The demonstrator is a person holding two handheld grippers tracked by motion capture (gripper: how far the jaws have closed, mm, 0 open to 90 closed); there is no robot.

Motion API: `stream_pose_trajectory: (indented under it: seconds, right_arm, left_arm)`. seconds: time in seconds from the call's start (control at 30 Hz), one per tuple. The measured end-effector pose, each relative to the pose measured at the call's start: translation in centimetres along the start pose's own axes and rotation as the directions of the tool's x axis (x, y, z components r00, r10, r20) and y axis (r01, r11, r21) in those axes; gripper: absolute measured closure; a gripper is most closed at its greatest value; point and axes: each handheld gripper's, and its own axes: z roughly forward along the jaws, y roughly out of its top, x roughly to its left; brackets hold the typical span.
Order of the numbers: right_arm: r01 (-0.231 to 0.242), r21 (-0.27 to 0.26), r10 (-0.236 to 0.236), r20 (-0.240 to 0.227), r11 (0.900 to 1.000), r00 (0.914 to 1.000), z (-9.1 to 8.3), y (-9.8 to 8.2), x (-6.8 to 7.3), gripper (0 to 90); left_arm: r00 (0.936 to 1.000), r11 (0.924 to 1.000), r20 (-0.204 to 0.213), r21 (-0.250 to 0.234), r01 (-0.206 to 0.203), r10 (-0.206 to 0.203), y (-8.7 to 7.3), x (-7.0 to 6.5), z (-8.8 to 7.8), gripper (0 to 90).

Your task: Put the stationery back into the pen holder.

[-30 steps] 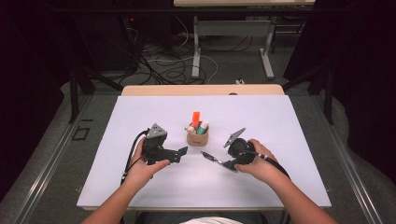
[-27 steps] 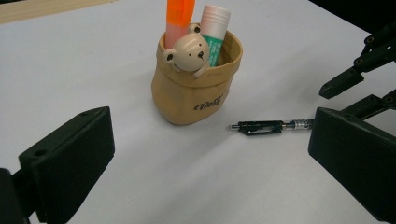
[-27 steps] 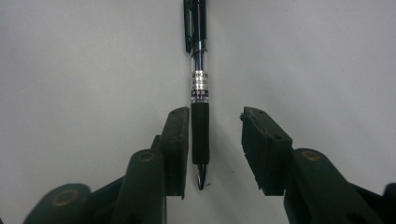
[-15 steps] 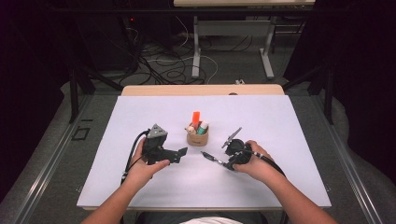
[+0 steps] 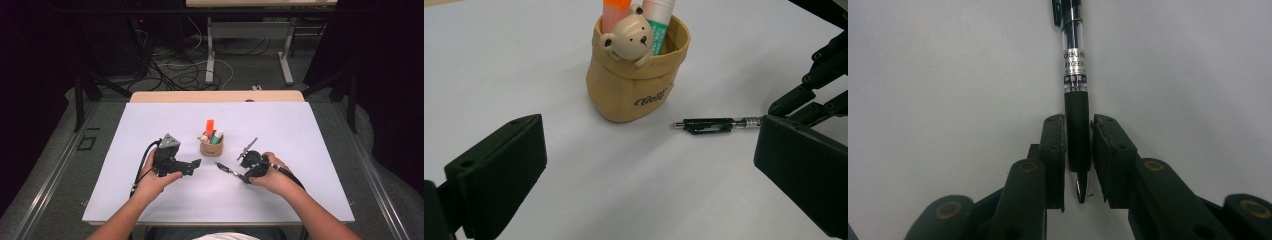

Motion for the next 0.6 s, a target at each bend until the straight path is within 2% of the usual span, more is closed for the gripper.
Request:
stream_pose_trajectory:
  seconds: [0.07,0.1,0.23,0.27,0.33,0.43,0.47,0.5,0.6]
  right_arm:
    - [0.005,0.001,-0.005,-0.001,1.0,1.0,0.06,-0.01,-0.03,76.6]
    - [0.002,-0.008,-0.002,-0.022,1.0,0.9997,0.11,-0.07,-0.08,76.9]
    - [0.006,0.004,-0.006,-0.001,1.0,1.0,0.17,-0.14,-0.09,78.4]
    - [-0.007,0.005,0.007,0.008,1.0,0.9999,0.12,-0.17,0.01,78.9]
    - [0.003,0.018,-0.003,-0.011,1.0,0.9999,0.03,-0.11,-0.12,79.3]
    - [0.005,0.02,-0.005,-0.003,1.0,1.0,0.04,-0.12,-0.07,80.2]
    - [0.002,0.003,-0.002,0.005,1.0,1.0,0.16,-0.16,0.0,80.3]
    - [0.002,-0.005,-0.002,-0.01,1.0,0.9999,0.22,-0.19,-0.04,80.3]
    - [0.009,-0.007,-0.009,-0.008,1.0,0.9999,0.23,-0.21,-0.02,80.4]
  left_arm:
    - [1.0,1.0,-0.001,0.001,-0.002,0.002,-0.02,-0.01,0.03,0.4]
    - [1.0,1.0,-0.001,0.001,-0.002,0.002,-0.03,-0.01,0.05,0.4]
    - [1.0,0.9999,-0.002,0.011,0.003,-0.003,-0.05,0.0,0.04,0.4]
    - [1.0,0.9999,-0.003,0.012,0.002,-0.002,-0.05,0.0,0.04,0.4]
    - [1.0,0.9999,-0.003,0.013,0.002,-0.002,-0.06,-0.01,0.07,0.4]
    - [1.0,0.9999,-0.002,0.014,0.001,-0.001,-0.06,-0.01,0.1,0.4]
    - [1.0,0.9999,-0.003,0.014,0.002,-0.002,-0.07,-0.01,0.1,0.4]
    - [1.0,0.9999,-0.002,0.015,0.002,-0.002,-0.07,0.01,0.1,0.4]
    - [1.0,0.9999,-0.006,0.013,-0.001,0.001,-0.08,0.08,0.12,0.4]
